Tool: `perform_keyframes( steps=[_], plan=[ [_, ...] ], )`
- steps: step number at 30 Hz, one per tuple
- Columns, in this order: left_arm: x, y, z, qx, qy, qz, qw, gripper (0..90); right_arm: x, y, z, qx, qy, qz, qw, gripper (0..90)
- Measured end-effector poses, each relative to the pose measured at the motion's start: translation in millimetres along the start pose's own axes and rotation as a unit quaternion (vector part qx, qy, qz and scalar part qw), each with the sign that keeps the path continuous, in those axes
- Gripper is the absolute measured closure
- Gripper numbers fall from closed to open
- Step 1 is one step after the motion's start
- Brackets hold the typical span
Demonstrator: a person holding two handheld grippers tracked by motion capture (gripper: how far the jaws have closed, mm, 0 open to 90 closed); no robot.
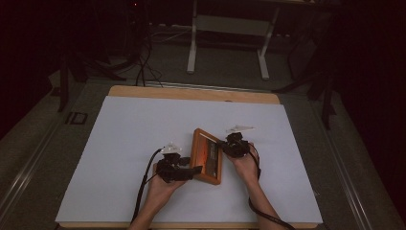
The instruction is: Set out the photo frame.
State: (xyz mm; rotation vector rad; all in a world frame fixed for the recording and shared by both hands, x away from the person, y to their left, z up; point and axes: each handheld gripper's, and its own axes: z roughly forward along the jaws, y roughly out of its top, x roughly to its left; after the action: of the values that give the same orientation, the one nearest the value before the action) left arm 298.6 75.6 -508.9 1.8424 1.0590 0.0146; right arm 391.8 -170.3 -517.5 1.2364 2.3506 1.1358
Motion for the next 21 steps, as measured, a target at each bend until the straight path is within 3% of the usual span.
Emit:
perform_keyframes(
  steps=[7, 15, 21],
  plan=[
    [-0.3, 0.8, 7.1, 0.010, -0.018, -0.004, 0.9998, 41.9, 0.0, 0.1, -0.1, 0.000, 0.000, -0.003, 1.0000, 90.0],
    [-2.1, 2.3, 9.8, 0.024, -0.012, -0.014, 0.9995, 45.6, -0.5, 1.1, -0.9, 0.003, 0.004, -0.013, 0.9999, 89.9],
    [-2.5, 2.2, 10.2, 0.020, -0.014, -0.020, 0.9995, 50.5, -2.5, 0.9, -9.3, 0.004, -0.006, -0.024, 0.9997, 88.8]
  ],
)
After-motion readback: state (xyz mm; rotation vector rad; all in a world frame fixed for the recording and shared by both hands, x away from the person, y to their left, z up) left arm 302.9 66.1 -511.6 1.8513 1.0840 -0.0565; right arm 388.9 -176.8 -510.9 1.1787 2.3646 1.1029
